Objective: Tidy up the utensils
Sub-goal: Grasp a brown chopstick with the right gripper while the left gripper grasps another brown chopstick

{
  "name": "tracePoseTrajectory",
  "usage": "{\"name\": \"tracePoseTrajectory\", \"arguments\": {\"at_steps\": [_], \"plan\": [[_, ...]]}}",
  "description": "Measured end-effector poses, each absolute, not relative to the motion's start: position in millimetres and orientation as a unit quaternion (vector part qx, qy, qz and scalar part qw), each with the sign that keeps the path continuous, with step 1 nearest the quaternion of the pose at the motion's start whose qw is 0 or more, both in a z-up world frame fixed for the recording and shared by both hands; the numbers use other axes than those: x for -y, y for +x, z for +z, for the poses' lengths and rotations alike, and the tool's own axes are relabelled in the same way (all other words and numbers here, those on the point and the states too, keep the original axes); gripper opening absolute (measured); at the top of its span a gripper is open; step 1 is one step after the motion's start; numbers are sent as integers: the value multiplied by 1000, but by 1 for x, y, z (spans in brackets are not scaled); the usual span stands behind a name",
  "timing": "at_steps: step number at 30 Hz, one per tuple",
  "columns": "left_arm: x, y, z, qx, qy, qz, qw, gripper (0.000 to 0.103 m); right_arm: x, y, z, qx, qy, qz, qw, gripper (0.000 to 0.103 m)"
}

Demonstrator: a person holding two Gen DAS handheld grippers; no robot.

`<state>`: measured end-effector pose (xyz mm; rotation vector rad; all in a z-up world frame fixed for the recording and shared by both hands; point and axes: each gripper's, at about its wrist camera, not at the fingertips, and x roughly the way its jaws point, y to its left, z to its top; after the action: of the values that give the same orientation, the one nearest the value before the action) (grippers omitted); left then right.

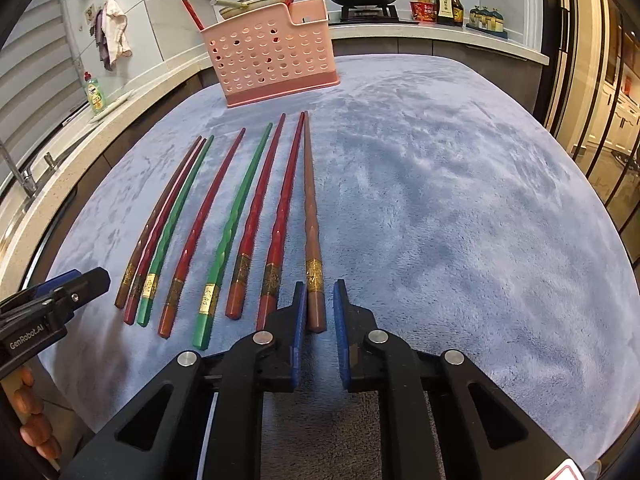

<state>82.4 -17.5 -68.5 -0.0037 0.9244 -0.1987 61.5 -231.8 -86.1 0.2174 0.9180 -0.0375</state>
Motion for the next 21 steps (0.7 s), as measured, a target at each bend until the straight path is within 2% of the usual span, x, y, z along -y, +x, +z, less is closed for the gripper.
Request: {"name": "tracePoseTrajectory", "arguments": {"at_steps": [12,21], "plan": [[23,90,-82,-454,6,-90,886,56,232,60,-86,-441,108,-19,891,9],[25,93,-87,-451,16,-83,888,48,233,60,-86,-441,107,-20,891,9]]}}
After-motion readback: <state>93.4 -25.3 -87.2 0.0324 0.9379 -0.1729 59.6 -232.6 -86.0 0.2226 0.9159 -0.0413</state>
